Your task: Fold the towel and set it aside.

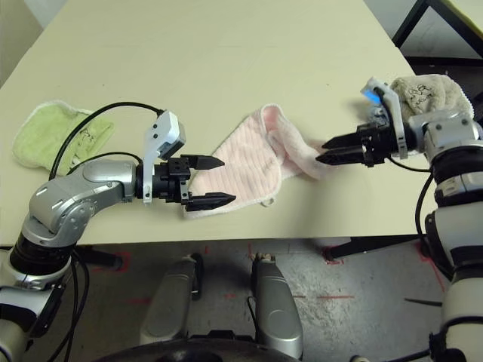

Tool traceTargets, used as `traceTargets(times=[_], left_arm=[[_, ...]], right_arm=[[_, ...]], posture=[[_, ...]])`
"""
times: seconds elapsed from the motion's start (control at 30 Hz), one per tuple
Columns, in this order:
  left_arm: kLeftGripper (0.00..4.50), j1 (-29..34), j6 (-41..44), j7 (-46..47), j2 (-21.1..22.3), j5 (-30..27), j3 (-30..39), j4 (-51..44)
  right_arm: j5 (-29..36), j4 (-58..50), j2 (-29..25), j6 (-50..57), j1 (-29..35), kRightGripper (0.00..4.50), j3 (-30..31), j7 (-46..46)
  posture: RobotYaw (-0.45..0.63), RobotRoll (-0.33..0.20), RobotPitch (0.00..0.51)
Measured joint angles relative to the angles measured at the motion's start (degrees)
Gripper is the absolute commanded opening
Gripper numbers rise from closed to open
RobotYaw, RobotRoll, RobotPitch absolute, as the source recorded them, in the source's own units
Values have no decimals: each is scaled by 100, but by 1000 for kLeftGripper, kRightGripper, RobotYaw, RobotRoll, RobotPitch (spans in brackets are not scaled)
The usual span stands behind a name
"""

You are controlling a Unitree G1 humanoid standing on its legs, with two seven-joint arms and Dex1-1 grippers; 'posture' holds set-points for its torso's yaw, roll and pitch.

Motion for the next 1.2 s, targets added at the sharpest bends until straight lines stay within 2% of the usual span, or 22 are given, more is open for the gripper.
traceTargets(times=[0.13,0.43,0.63,0.9,0.97,1.03,1.2], left_arm=[[4500,0,1,-5,6,-1,0,0],[4500,0,3,-14,29,0,-5,0],[4500,-17,0,-60,33,14,-43,9],[4500,-177,-53,-32,-10,68,-66,74],[4500,-348,-167,96,-117,319,-244,85],[4500,-638,-400,296,-368,823,-725,247],[4500,-943,-809,423,-962,1553,-1537,781]], right_arm=[[-3,16,47,-3,2,3570,-5,0],[-78,253,91,-76,-120,116,-224,0],[-326,663,201,-450,-465,20,-732,-35],[-954,1365,399,-1901,-1179,20,-1538,-1184],[-1117,1423,475,-2096,-1245,20,-1558,-1252],[-1267,1452,584,-2245,-1281,20,-1560,-1304],[-1516,1584,757,-2478,-1372,20,-1625,-1541]], posture=[[122,0,196],[115,0,192],[111,0,189],[114,0,183],[119,0,180],[120,0,178],[125,0,173]])
